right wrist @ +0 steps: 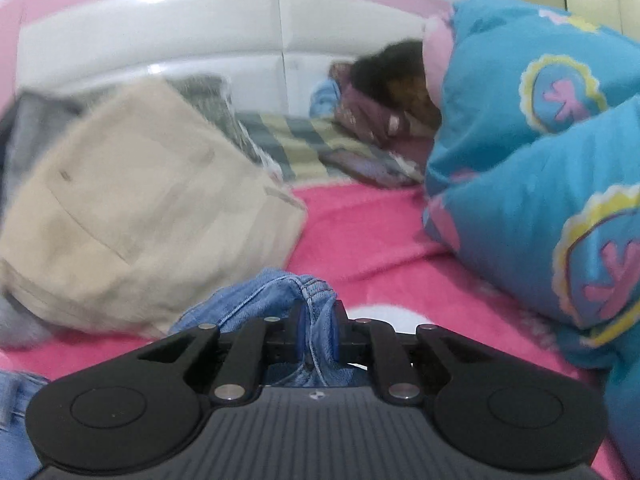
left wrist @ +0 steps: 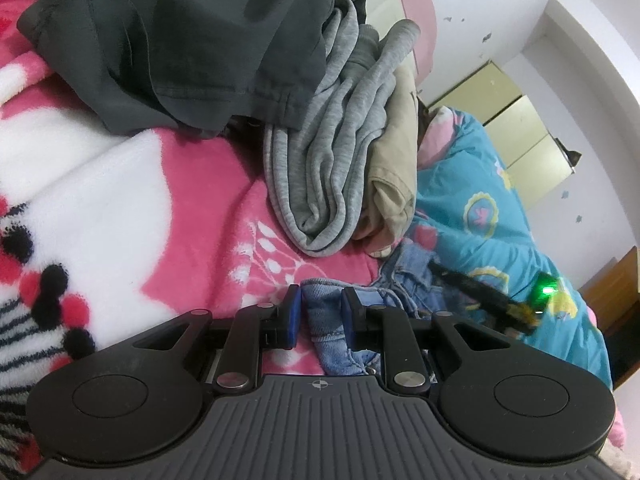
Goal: Fold clothes
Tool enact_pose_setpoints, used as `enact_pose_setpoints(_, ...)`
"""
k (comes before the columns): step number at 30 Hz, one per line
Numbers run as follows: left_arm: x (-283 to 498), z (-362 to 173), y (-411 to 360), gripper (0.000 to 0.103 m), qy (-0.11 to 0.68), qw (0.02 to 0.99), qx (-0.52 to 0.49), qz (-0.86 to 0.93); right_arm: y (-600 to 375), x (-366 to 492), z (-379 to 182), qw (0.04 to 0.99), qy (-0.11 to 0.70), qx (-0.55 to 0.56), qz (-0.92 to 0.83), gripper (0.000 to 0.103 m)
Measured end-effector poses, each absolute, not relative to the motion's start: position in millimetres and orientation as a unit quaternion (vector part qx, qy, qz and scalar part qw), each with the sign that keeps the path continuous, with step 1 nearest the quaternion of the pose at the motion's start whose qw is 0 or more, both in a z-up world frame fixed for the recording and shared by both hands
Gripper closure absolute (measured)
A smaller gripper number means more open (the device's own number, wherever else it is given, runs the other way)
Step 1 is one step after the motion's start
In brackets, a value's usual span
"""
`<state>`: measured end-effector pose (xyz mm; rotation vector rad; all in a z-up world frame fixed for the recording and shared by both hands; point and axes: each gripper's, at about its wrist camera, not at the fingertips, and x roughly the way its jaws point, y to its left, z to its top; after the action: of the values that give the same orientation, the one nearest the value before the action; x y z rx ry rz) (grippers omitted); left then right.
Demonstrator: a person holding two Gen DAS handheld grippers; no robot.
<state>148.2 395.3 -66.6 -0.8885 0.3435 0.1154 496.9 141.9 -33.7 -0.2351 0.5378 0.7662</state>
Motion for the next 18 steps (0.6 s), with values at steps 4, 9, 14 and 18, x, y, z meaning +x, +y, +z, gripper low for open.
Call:
enact_pose_setpoints(4,149,-66,396,0.082,0.167,0.888,-0.426,0.056,153,503,-50,0.893,0.272,-0.145,0.329,0.069)
enact_pose_setpoints(9,148,-68,397,0.082,0.165,0.886,-0.43,0.057,109,502,-6,0.913,0.281,-0.095,0.281,0.032)
enact_pose_setpoints(14,144,-64,394,0.082,0.157,0.888,-0.427,0.071,12,457,61,0.927,0.277,-0.003,0.253,0.029)
enact_pose_setpoints(18,131,-48,384,0.082,0.136,0.904,-0.393,0.103,-83,370,106,0.934,0.273,0.01,0.231,0.026)
